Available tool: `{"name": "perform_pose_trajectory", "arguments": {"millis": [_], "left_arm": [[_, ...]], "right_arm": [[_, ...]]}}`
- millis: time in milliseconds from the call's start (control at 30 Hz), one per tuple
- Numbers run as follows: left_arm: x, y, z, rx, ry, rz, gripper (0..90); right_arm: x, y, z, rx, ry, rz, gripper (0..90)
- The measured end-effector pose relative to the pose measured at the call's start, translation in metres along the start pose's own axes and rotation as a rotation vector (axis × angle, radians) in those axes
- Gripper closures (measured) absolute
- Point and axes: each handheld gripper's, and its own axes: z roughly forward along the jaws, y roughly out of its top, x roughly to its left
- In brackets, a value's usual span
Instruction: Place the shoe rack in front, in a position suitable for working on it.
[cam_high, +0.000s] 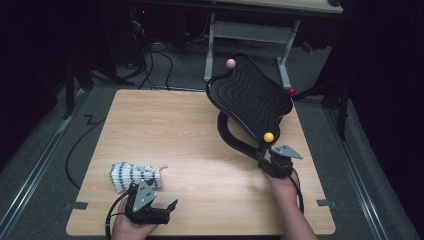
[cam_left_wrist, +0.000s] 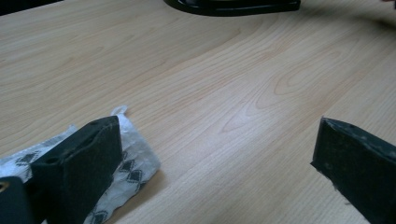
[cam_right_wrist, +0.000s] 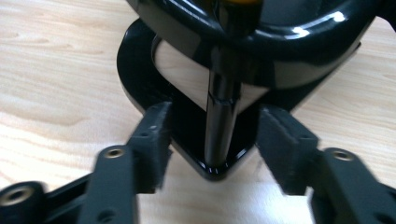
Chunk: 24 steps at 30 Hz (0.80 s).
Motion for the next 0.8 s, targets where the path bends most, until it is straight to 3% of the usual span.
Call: {"name": "perform_pose_trajectory", "arguments": {"millis": [133, 233, 367, 500, 533, 567, 600, 633, 667, 733, 767, 800], "left_arm": [[0.0, -0.001, -0.001, -0.012, -0.006, -0.003, 5.8], [0.0, -0.002, -0.001, -0.018, -0.018, -0.003, 8.0], [-0.001, -0.004, 0.002, -0.019, -0.054, -0.011, 8.6], [-0.004, -0.003, 0.003, -0.03, -0.054, -0.003, 10.4], [-0.005, -0.004, 0.003, -0.033, -0.054, -0.001, 11.3], [-0.005, -0.004, 0.004, -0.037, -0.057, -0.003, 11.7], [-0.005, -0.004, 0.004, -0.037, -0.057, -0.003, 12.4], [-0.005, -0.003, 0.004, -0.037, -0.061, 0.0, 12.9], [-0.005, -0.003, 0.004, -0.037, -0.061, 0.0, 13.3], [-0.006, -0.003, 0.004, -0.038, -0.061, 0.005, 13.7], [-0.005, -0.003, 0.004, -0.035, -0.05, 0.008, 14.5], [-0.004, -0.003, 0.003, -0.037, -0.045, 0.01, 14.9]], "right_arm": [[0.005, 0.002, 0.006, 0.003, -0.003, -0.022, 56.5], [0.007, 0.003, 0.006, 0.001, -0.016, -0.038, 73.5], [0.022, 0.002, 0.003, -0.001, 0.023, -0.076, 73.9], [0.054, -0.002, -0.001, -0.014, 0.092, -0.13, 74.2], [0.073, -0.004, -0.003, -0.022, 0.133, -0.15, 74.4], [0.084, -0.004, -0.003, -0.025, 0.151, -0.165, 74.4], [0.084, -0.004, -0.003, -0.025, 0.151, -0.165, 74.4], [0.105, -0.005, -0.003, -0.033, 0.184, -0.187, 74.4], [0.105, -0.005, -0.003, -0.033, 0.184, -0.187, 74.4], [0.124, -0.005, -0.001, -0.042, 0.219, -0.207, 74.6], [0.141, -0.004, 0.002, -0.05, 0.24, -0.228, 74.5], [0.147, -0.004, 0.003, -0.049, 0.239, -0.242, 73.4]]}}
